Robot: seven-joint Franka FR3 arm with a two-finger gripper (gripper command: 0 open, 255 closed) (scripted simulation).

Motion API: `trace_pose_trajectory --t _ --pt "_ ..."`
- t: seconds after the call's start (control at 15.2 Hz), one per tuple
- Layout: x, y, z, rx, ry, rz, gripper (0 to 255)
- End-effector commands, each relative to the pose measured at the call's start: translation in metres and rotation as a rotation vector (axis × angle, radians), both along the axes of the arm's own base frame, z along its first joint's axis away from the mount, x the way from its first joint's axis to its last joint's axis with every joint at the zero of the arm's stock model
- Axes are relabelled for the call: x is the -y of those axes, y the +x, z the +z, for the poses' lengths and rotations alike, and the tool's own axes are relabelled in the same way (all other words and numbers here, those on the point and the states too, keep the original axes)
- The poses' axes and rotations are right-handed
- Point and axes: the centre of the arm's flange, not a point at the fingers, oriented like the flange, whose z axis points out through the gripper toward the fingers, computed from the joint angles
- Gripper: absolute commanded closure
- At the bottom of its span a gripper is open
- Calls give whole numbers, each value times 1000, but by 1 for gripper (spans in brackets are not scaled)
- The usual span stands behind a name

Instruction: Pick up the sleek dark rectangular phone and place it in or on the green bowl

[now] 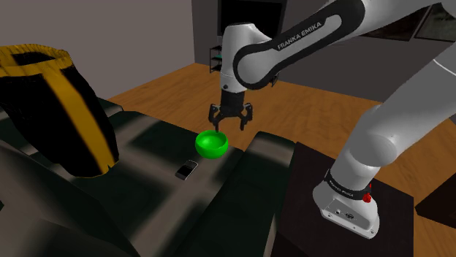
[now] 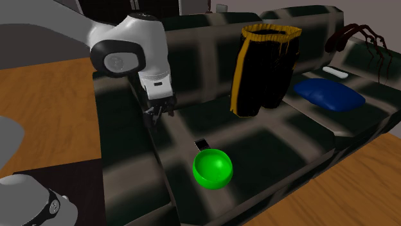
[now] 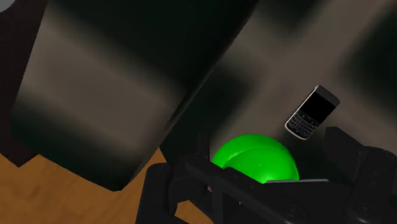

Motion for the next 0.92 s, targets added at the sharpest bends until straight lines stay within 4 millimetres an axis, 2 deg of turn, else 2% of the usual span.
trace_pose_trajectory --t 0.0,0.46,0.86 --pt "-13 14 -20 -2 -6 -46 0" --pt "-55 63 -90 -14 -34 -198 0" --pt "-84 108 -151 -24 -57 -328 0"
